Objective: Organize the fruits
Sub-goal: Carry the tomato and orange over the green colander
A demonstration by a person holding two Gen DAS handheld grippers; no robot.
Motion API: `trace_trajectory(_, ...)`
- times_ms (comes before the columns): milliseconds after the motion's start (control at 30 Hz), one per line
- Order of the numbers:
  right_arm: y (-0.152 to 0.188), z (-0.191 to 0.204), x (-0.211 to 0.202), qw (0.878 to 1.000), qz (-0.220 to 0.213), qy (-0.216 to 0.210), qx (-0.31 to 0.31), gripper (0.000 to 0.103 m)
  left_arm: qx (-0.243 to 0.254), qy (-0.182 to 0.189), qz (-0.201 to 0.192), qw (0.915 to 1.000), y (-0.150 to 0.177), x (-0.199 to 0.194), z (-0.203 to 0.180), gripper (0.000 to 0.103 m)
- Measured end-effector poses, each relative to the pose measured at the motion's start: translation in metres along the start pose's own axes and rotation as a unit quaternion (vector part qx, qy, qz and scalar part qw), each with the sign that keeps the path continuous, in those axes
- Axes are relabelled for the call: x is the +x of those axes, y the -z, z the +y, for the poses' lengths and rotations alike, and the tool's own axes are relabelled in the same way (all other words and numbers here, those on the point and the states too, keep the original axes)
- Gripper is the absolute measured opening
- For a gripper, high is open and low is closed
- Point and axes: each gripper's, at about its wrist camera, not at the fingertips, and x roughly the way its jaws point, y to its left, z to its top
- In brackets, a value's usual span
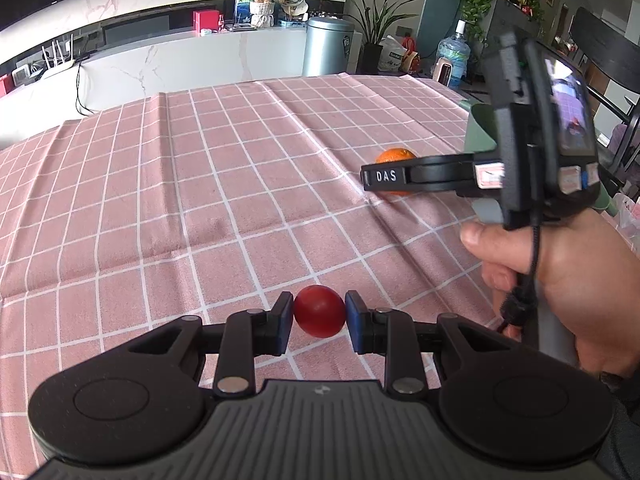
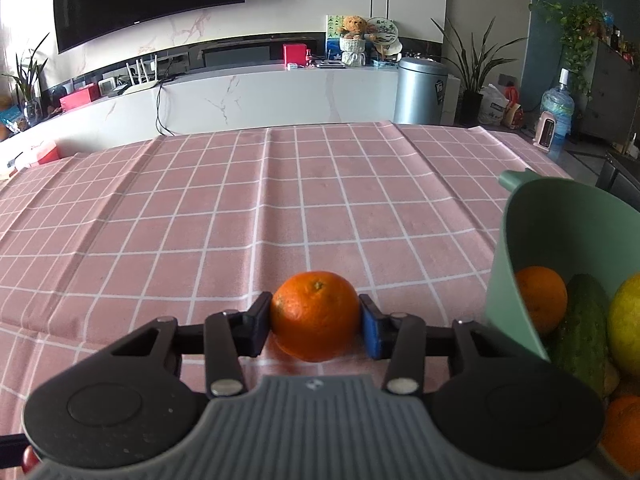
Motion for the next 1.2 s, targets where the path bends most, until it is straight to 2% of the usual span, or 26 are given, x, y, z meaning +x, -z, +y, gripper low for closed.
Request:
trace_trajectory(133,0.000,0.003,-0.030,0.999,-0.005,-0.030,-0.020,0.042,0.005,-0.004,-0.008,1.0000,-0.008,-0.005,-0.004,0.032)
trace_trajectory(333,0.000,-0.008,-0.072,0.996,0.015,-0.081,-0.041,0.042,0.011,-0.001,-0.020,0.9997,-0.021,-0.022,-0.018,0.032)
trace_trajectory(500,-0.003,-0.035,-0.105,0.995,0.008,-0.086,-0.042,0.042,0.039,0.003,-0.043,0.9983,-0.040,-0.033,-0.047,0.032)
trace_trajectory(633,-0.007,-0.066,-0.121,0.997,-0.003,-0.069,-0.036,0.042,0.058,0.013,-0.056,0.9966,-0.056,-0.026,-0.076,0.032)
trace_trajectory(900,-0.023,-0.123,-0.120,0.999,-0.005,-0.045,-0.018,0.042,0.081,0.049,-0.053,0.9941,-0.085,0.011,-0.129,0.032)
trace_trajectory(967,-0.028,-0.133,-0.112,0.999,0.001,-0.040,-0.019,0.042,0.088,0.047,-0.049,0.9938,-0.092,0.023,-0.138,0.032)
trace_trajectory(1200,-0.045,-0.158,-0.080,0.999,0.011,-0.043,-0.017,0.042,0.088,0.049,-0.038,0.9942,-0.107,0.056,-0.147,0.032)
